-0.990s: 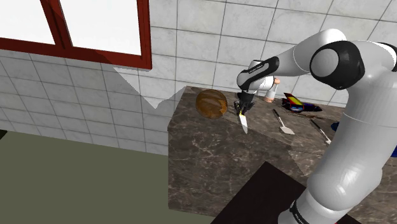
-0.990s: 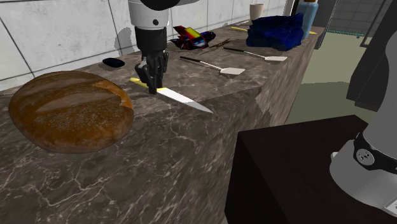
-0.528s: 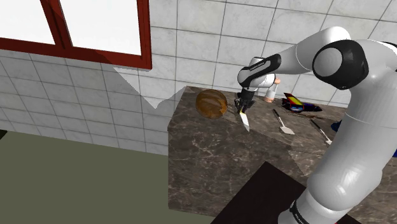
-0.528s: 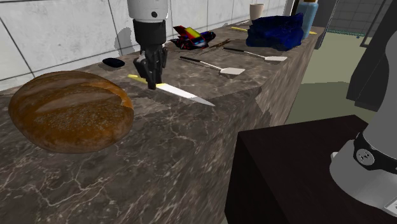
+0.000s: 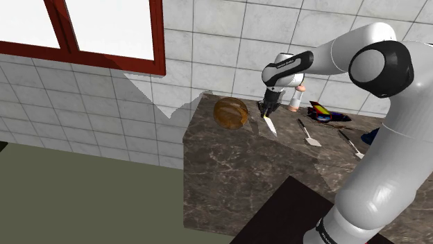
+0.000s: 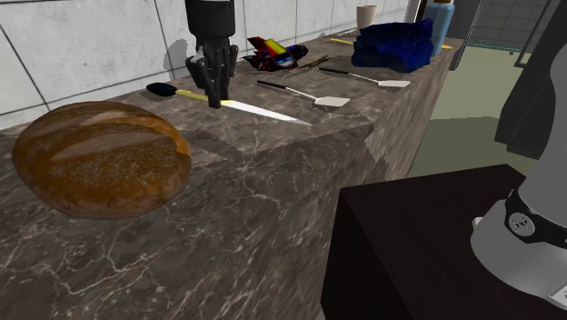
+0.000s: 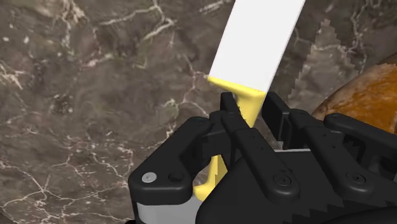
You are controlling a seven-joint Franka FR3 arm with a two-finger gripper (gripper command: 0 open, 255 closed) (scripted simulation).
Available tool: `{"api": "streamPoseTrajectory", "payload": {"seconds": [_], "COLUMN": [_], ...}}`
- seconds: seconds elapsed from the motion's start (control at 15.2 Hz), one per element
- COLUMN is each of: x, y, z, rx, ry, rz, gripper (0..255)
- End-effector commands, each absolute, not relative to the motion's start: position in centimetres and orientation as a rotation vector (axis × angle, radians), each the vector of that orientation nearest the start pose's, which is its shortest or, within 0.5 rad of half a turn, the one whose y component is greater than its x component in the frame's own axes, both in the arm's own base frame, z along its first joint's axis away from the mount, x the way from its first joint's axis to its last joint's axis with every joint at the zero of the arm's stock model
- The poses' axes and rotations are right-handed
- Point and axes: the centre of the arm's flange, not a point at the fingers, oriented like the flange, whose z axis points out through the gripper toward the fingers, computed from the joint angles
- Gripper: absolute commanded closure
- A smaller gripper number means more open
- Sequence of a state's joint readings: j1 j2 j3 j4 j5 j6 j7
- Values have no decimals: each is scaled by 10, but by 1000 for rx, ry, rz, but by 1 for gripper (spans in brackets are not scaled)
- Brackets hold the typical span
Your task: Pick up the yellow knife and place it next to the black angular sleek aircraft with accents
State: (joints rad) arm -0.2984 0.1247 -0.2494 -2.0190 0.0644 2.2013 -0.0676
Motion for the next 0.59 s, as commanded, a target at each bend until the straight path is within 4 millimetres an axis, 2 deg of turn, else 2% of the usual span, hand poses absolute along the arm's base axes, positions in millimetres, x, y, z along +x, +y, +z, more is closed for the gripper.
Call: {"api": "streamPoseTrajectory", "payload": {"seconds": [0.0,0.53], "x": [500,500], "y": [-299,-299], "z": [409,451], "rx": [-3034,-3034], "ry": [797,797], "rz": [-103,-103], "gripper": [255,255]}}
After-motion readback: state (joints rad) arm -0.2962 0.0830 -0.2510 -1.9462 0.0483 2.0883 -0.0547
